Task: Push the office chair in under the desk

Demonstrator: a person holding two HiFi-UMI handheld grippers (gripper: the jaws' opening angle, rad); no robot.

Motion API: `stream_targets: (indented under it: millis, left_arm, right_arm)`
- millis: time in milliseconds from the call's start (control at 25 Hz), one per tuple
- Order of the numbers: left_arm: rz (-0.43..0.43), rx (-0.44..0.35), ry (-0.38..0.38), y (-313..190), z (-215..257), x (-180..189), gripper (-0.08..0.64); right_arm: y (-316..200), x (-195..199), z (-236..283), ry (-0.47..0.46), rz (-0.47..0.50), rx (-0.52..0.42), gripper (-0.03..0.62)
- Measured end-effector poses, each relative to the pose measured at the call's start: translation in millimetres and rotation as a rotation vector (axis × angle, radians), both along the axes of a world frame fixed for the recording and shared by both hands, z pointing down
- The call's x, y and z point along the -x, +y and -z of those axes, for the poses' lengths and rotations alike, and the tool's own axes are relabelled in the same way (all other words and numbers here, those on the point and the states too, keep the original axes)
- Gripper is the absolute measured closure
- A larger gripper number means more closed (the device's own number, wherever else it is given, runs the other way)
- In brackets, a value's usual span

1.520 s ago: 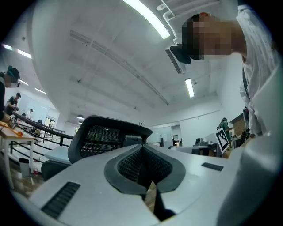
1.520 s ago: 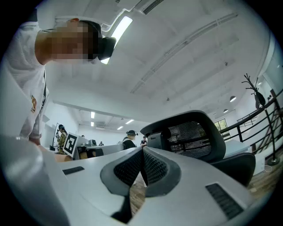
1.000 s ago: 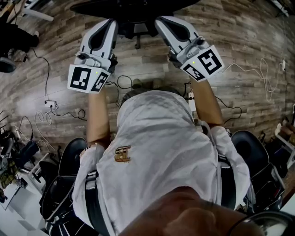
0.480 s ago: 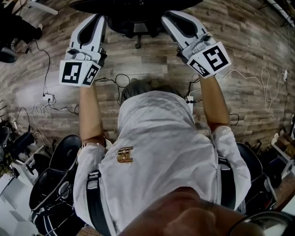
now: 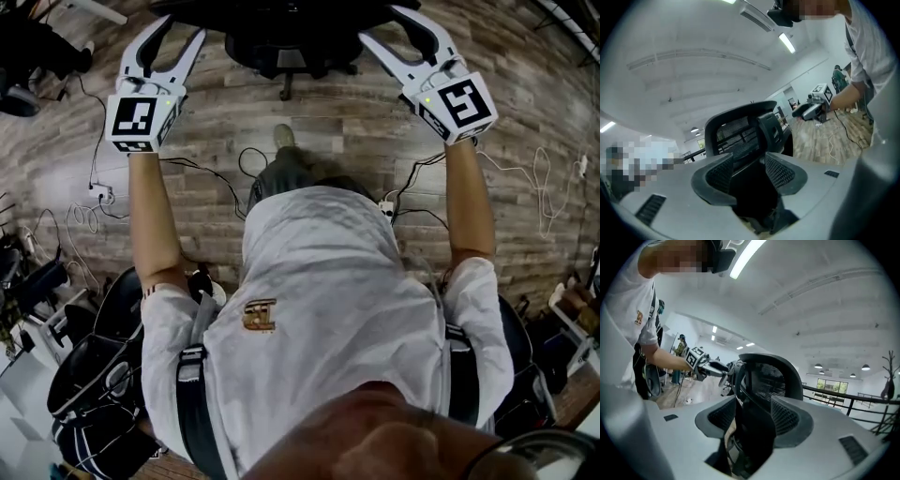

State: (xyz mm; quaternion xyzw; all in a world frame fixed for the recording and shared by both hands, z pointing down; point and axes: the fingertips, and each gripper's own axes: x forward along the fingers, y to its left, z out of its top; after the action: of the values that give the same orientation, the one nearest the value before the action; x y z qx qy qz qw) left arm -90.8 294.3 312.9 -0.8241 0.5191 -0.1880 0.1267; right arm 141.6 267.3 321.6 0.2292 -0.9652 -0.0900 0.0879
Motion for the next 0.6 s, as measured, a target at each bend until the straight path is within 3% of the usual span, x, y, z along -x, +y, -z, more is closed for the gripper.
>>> stream_targets:
  millis: [160,360,480,600]
  left_arm:
    - [0.008,0.069,-0.207,-15.7,-21.3,24.5,0.278]
    - [-0.022,0.135,-0.436,-34.2,-42.9,43.7,0.249]
    - [-0.036,0.168,-0.542,-47.3,-50.1,57.2,0.242]
    - [-0.060,0.205,-0.595,-66.2,-57.1,68.5,0.242]
  right_arm:
    - [-18.4,-9.6,-8.6,0.183,-0.035,-0.075,0.356]
    - [-42.2,-21.4,-22.3,0.379,-0.052,-0.133,0.347]
    - [-57.9,-28.0,-31.1,0.480,-0.058,-0.157,0.345]
    - [-75.7,-34.7,-41.2,0.555,-0.065,-0.155,0.344]
